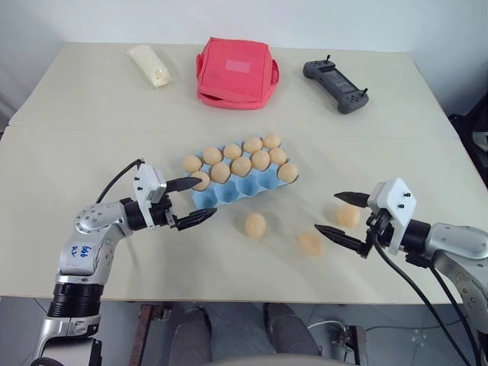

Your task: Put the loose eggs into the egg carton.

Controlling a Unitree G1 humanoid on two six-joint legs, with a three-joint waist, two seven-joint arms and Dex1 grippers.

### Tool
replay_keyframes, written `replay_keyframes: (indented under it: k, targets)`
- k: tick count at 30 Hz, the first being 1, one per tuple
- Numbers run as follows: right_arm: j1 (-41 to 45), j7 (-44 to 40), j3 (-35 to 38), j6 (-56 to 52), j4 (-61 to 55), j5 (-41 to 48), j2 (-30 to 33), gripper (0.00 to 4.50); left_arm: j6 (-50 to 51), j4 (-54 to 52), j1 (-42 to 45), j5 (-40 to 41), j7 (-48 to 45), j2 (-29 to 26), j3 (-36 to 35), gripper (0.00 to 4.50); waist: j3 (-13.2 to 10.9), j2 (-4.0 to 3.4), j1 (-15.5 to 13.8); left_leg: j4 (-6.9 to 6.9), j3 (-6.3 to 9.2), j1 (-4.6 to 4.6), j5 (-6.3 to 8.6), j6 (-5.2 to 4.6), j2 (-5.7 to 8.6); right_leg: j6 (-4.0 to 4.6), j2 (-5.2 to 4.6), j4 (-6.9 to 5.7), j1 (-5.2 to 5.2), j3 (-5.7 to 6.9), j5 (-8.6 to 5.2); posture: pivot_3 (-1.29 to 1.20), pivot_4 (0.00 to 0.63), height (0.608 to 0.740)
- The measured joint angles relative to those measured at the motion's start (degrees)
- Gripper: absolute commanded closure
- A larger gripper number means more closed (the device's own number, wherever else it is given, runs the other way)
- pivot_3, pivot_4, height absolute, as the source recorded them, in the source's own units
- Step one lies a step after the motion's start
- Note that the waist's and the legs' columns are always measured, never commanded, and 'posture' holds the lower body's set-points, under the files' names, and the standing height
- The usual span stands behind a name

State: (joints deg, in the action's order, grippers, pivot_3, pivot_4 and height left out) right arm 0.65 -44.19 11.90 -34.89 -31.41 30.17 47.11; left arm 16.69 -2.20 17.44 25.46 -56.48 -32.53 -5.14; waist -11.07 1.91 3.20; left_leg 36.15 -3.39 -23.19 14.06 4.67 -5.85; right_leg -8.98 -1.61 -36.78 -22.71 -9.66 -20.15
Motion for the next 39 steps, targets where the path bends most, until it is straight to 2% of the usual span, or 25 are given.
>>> replay_keyframes:
  k: [9, 16, 24, 28, 33, 39]
  targets:
    - [0.4, 1.8, 0.7, -1.0, -0.5, 0.8, 0.0, 0.0, 0.3, 1.5, 3.2, -2.1, 4.4, 0.5, 0.7, 0.04, 0.0, 0.0, 0.0, 0.0, 0.01, 0.0, 0.0, 0.0, 0.01, -0.02, 0.0, 0.01, 0.02, 0.0, 0.01, 0.0, 0.15, 0.74]
    - [-0.4, 4.2, 7.2, -9.3, -6.0, 7.8, 0.4, 0.0, 1.1, 3.3, 5.0, -2.0, 1.6, 0.4, 2.2, 0.04, 0.0, 0.0, -0.2, -0.02, 0.02, -0.01, 0.0, 0.0, 0.01, -0.02, 0.0, 0.02, 0.02, 0.0, 0.01, 0.0, 0.15, 0.74]
    - [-23.5, -0.7, 20.4, -16.7, -16.8, 12.1, 4.2, 0.0, -0.8, 8.3, 8.4, -2.1, -3.8, 0.7, 4.3, 0.04, 0.1, 0.07, -1.6, 0.03, 0.1, 0.0, 0.03, -0.06, 0.05, -0.07, 0.0, 0.23, 0.17, 0.03, 0.04, 0.0, 0.15, 0.74]
    - [-29.4, -1.1, 22.9, -18.0, -20.0, 12.1, 4.1, 0.0, -1.8, 10.4, 9.4, -2.2, -6.0, 0.7, 5.1, 0.04, 0.1, 0.17, -1.3, 0.07, 0.1, 0.02, 0.02, -0.09, 0.04, 0.05, 0.0, 0.32, 0.23, 0.02, 0.17, 0.0, 0.15, 0.74]
    - [-23.8, 3.7, 21.1, -17.8, -21.3, 13.2, 2.3, 0.0, -1.6, 11.8, 9.6, -2.2, -7.8, 0.9, 6.3, 0.04, 0.1, 0.23, -0.7, 0.03, 0.1, 0.01, -0.12, -0.26, 0.03, 0.49, 0.0, 0.53, 0.22, 0.02, 0.31, 0.0, 0.15, 0.74]
    - [-15.3, 8.2, 12.0, -18.3, -19.1, 13.4, 1.9, 0.0, 0.1, 9.1, 6.6, -2.1, -8.8, -1.1, 6.1, 0.04, 0.1, 0.25, 0.0, -0.05, 0.08, -0.05, -0.2, -0.32, 0.03, 0.73, -0.02, 0.81, 0.25, 0.0, 0.37, 0.0, 0.15, 0.74]
